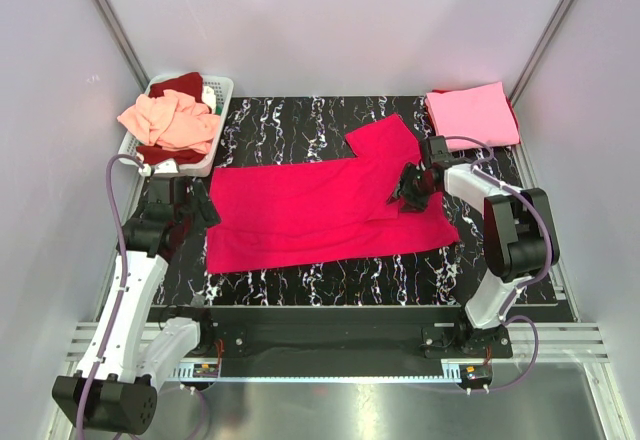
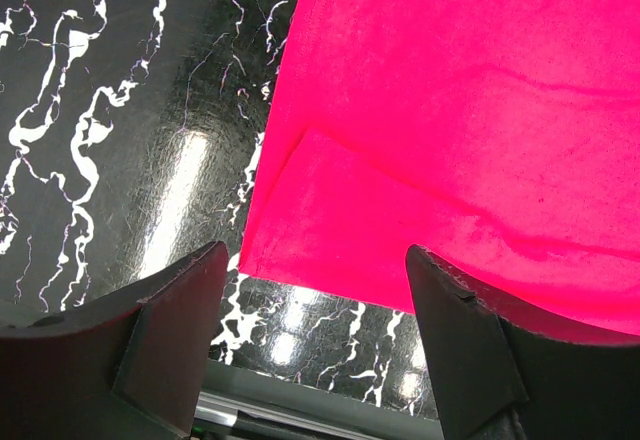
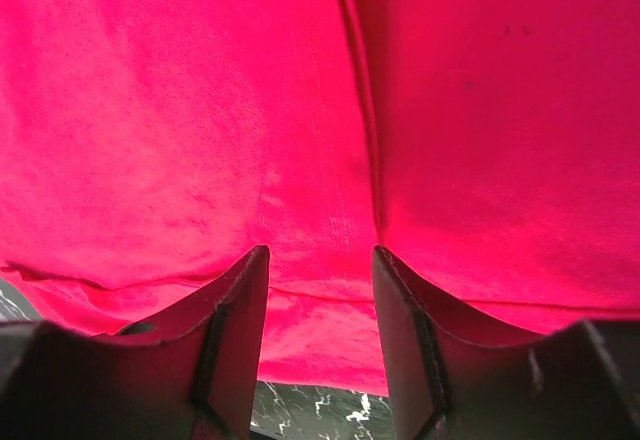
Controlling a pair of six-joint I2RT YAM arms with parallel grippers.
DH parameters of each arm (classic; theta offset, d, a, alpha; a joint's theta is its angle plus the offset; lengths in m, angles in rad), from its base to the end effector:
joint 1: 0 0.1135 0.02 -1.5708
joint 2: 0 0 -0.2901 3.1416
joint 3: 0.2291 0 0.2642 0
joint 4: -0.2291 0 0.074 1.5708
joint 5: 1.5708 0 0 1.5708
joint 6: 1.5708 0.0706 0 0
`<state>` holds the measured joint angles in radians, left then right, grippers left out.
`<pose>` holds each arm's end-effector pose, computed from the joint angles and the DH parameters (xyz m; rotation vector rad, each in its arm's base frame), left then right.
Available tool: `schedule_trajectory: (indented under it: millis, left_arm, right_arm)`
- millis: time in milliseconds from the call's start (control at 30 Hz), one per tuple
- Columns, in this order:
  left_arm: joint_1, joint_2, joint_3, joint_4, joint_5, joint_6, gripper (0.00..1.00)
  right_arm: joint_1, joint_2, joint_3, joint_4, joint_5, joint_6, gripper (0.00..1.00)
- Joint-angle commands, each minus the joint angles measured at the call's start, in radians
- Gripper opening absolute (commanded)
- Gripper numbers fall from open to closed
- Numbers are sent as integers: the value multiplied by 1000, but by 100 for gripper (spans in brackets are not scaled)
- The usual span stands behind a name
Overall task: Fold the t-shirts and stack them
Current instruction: Fold the tshirt
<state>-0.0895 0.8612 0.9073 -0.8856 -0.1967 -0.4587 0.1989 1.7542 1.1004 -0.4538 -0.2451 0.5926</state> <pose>0.1814 -0.0024 0.2988 -0.5269 2.3303 -0.0207 0.3665 0.0913 0.1624 0.4601 2.7157 0.5632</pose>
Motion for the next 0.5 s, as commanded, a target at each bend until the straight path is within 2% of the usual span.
schedule_trajectory:
  millis: [0, 467]
  left_arm:
    - [5, -7, 1, 43, -21, 20, 78]
    - [7, -11, -1, 46, -21, 20, 78]
  right_arm:
    - [16, 2, -14, 33, 29, 33, 52]
    - [22, -7, -53, 44, 49, 45, 47]
